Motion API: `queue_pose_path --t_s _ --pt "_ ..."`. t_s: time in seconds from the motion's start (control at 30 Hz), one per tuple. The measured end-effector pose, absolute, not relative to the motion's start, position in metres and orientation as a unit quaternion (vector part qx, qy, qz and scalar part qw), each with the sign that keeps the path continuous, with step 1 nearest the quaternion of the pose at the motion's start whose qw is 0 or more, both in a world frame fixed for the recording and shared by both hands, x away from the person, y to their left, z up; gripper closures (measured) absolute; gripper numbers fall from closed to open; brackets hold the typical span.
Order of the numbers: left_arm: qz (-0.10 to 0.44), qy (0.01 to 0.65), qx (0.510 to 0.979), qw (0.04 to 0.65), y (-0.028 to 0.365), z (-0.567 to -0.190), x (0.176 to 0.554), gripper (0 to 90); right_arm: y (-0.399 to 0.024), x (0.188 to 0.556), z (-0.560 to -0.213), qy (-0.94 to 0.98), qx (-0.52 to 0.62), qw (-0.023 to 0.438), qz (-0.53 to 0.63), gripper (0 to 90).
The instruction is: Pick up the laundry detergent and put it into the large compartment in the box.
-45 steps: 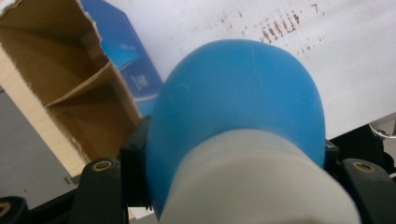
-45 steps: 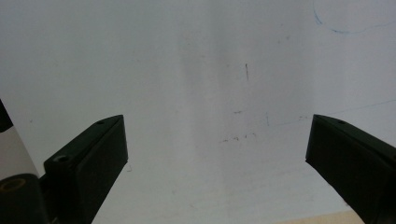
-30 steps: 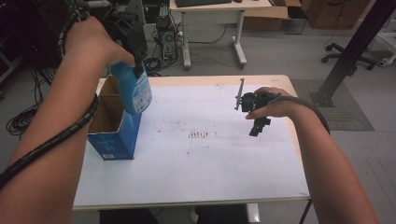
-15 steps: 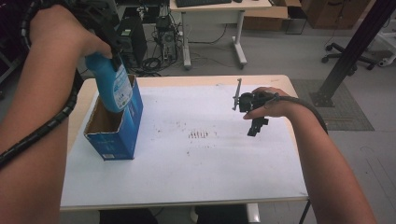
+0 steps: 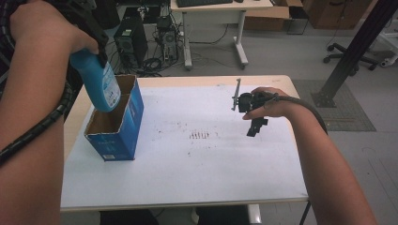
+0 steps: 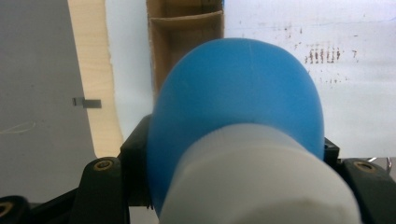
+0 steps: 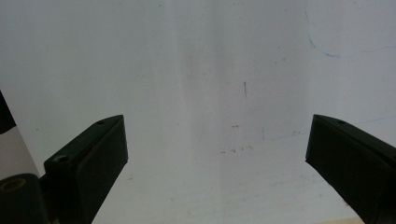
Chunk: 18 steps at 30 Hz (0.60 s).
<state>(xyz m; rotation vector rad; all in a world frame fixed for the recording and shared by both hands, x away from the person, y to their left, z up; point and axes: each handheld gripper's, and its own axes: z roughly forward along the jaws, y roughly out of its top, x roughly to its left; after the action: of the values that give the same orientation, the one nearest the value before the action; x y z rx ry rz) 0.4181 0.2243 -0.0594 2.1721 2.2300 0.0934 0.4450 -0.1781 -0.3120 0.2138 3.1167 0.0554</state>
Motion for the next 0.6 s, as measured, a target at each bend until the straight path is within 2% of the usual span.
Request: queue_pose_path --t_s 0.23,0.6 --pt "0.035 0.728 0.685 0.015 0.231 -0.062 0.420 37.9 -0.179 0.445 -0.312 0.997 0.069 0.009 0.017 5.5" --pt "0.025 0.733 0.680 0.014 0.244 -0.089 0.425 37.8 -0.177 0.445 -0.310 0.998 0.068 0.010 0.015 5.5"
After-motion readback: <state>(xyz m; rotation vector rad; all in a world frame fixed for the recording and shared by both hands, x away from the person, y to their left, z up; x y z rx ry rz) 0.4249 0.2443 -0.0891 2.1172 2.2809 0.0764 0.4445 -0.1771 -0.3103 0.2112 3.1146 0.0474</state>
